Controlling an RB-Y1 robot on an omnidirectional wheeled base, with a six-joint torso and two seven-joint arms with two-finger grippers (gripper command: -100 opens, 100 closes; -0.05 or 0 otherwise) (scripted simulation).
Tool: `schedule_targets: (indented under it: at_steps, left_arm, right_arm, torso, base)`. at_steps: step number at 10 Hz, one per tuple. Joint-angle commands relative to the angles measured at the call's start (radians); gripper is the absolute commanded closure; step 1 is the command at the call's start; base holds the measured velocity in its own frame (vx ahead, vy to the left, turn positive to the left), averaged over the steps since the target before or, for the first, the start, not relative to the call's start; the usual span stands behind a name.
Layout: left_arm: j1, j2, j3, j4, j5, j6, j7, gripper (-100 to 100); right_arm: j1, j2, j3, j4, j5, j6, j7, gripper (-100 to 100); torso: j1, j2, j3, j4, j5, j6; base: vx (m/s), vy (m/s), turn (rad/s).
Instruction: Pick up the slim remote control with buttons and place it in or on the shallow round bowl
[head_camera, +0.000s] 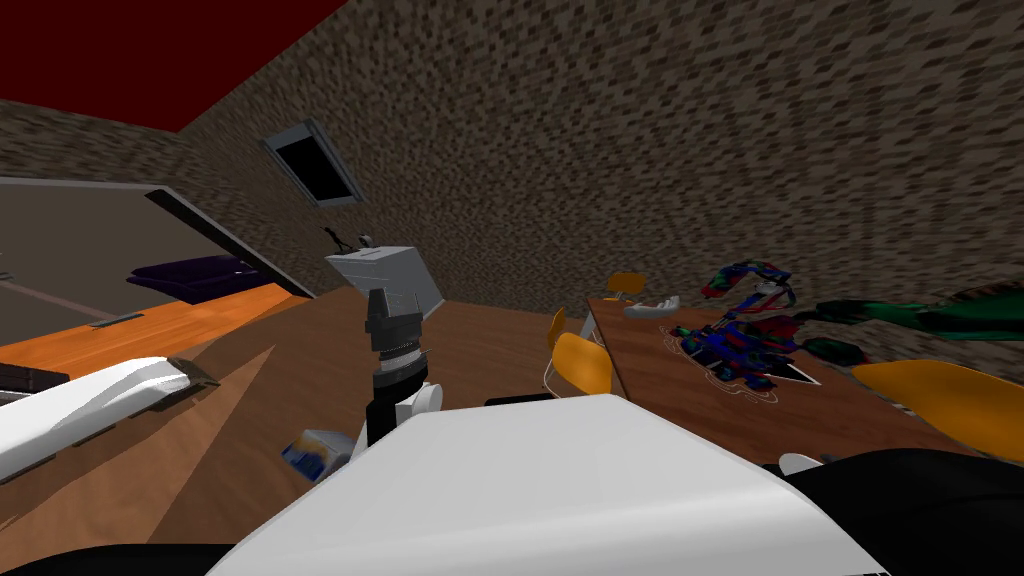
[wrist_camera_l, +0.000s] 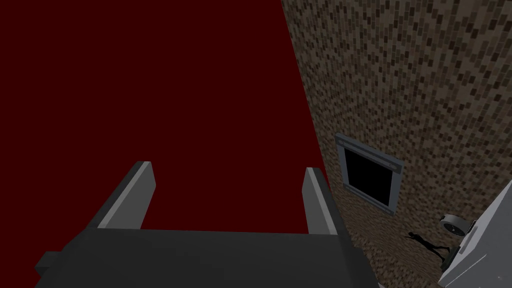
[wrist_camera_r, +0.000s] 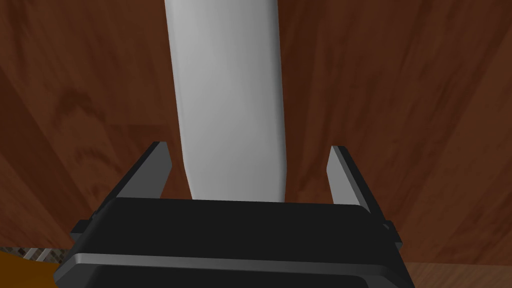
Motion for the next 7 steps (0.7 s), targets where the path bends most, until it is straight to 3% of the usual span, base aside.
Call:
schedule_targets:
  at_steps: [1,4,6,7]
  left_arm:
    - [0.000,0.000,0.000,0.000,0.000,0.000,0.000,0]
    - [0.000,0.000,0.000,0.000,0.000,0.000,0.000,0]
    - [0.000,0.000,0.000,0.000,0.000,0.000,0.000,0]
    - [0.000,0.000,0.000,0.000,0.000,0.000,0.000,0]
  right_arm:
    - [0.010,-0.001,-0.004,-0.036,0.024,0.010,-0.019,-100]
    - [0.042,-0.003,-0.008,-0.122,0.111,0.050,-0.096,-100]
    - [0.041,-0.005,-0.006,-0.128,0.108,0.048,-0.093,-100]
    - [0.042,-0.005,-0.006,-0.132,0.110,0.051,-0.099,100]
  torso:
    - [0.000,0.000,0.000,0.000,0.000,0.000]
    - [0.000,0.001,0.000,0.000,0.000,-0.001]
    - [0.002,0.002,0.001,0.000,0.000,-0.001]
    - [0.002,0.003,0.002,0.001,0.001,-0.001]
  base:
    - [0.031,-0.032,-0.062]
    - [0.041,-0.042,-0.100]
    - [0.011,-0.003,-0.030]
    - [0.000,0.000,0.000]
